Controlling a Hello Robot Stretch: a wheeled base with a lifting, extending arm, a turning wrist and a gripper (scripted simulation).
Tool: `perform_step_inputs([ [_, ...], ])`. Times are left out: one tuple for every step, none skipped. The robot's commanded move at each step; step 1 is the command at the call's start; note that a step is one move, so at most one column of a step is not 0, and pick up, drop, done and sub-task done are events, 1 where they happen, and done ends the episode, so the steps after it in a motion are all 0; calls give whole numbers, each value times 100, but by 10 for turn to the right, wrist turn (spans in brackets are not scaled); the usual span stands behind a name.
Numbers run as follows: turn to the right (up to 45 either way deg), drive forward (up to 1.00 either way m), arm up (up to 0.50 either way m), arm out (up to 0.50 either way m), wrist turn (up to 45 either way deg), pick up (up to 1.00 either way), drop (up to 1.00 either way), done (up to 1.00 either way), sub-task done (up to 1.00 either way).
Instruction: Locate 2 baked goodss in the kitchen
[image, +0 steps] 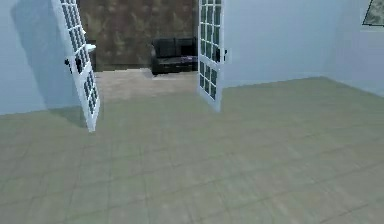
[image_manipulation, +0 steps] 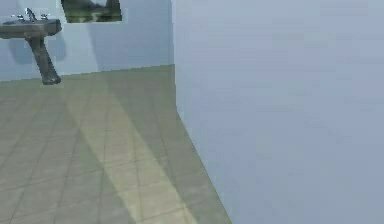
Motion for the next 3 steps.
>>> perform_step_inputs([
  [-30, 0, 0, 0, 0, 0, 0, 0, 0],
  [0, 100, 0, 0, 0, 0, 0, 0, 0],
  [0, 100, 0, 0, 0, 0, 0, 0, 0],
])
